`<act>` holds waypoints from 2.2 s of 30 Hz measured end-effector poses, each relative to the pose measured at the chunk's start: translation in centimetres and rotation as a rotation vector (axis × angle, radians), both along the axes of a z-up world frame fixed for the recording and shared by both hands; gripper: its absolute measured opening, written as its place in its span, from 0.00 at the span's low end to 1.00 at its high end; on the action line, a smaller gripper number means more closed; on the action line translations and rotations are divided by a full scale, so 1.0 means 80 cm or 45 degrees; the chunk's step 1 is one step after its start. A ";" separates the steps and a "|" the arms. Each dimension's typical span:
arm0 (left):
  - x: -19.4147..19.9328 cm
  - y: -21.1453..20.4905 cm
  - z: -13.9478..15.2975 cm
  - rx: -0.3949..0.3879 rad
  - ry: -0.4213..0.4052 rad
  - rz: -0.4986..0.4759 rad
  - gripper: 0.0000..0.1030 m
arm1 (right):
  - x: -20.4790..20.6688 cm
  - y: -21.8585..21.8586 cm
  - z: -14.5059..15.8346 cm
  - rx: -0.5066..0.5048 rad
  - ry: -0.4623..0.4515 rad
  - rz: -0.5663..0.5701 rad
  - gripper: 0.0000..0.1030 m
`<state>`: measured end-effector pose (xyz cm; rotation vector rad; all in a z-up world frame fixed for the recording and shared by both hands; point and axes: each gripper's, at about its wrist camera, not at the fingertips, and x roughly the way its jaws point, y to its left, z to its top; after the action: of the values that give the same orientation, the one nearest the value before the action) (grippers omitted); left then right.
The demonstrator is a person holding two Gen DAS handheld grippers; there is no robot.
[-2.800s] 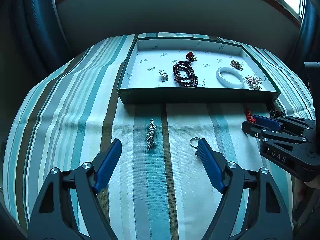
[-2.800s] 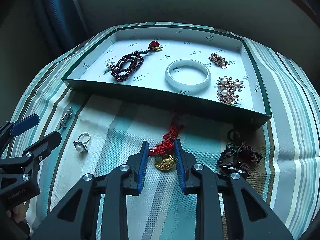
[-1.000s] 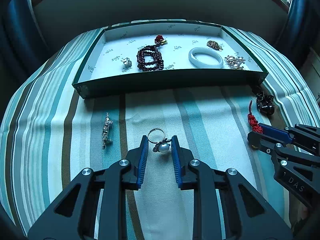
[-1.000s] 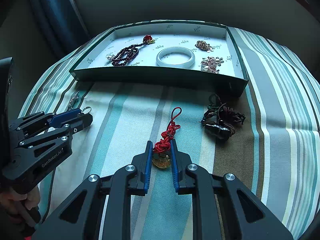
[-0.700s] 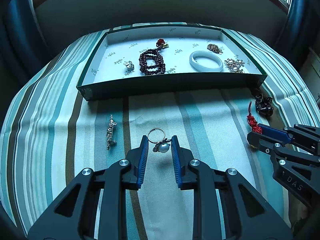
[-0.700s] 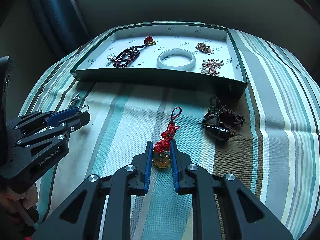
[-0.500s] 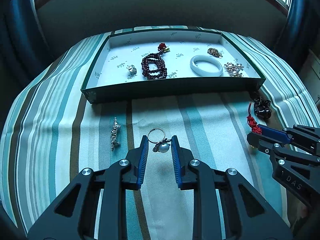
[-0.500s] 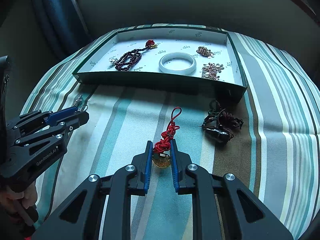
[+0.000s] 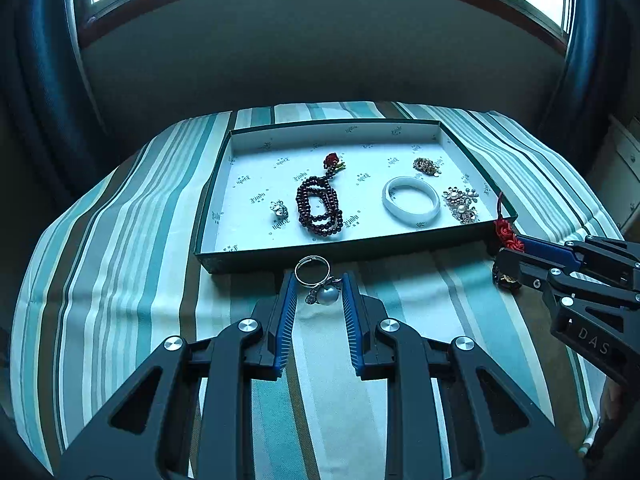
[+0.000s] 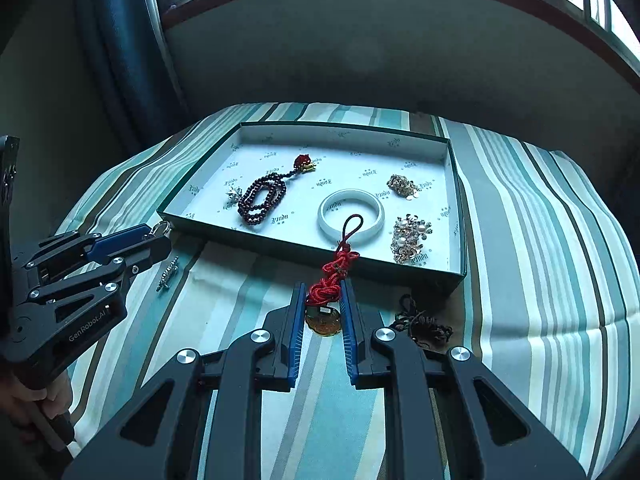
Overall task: Organize jewelry
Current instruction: 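Carry the ring and coin pendant into the tray while opening both grippers, then lift both open grippers out of the tray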
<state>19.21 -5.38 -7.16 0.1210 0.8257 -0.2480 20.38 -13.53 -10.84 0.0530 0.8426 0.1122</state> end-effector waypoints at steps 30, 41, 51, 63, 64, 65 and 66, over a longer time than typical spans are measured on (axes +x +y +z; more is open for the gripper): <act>0.255 -0.015 -0.063 0.077 0.109 0.128 0.23 | 0.240 -0.007 -0.065 -0.077 0.092 -0.042 0.17; 0.255 -0.017 -0.066 0.106 0.097 0.133 0.48 | 0.247 -0.007 -0.069 -0.087 0.105 -0.055 0.41; 0.232 -0.011 -0.035 0.076 0.022 0.145 0.63 | 0.220 -0.011 -0.033 -0.091 -0.001 -0.081 0.43; 0.131 0.019 0.001 0.021 -0.047 0.183 0.70 | 0.103 -0.055 -0.004 -0.058 -0.044 -0.203 0.43; 0.121 0.021 0.001 0.025 -0.048 0.189 0.70 | 0.092 -0.060 -0.007 -0.054 -0.032 -0.221 0.43; 0.112 0.025 0.002 0.030 -0.051 0.196 0.70 | 0.081 -0.066 -0.010 -0.050 -0.018 -0.239 0.43; 0.103 0.027 0.001 0.037 -0.054 0.204 0.70 | 0.070 -0.071 -0.014 -0.045 -0.009 -0.257 0.43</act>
<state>27.42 -3.19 -7.06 0.0866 0.7926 -0.0826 25.97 -19.19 -11.93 0.1038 0.8271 -0.0923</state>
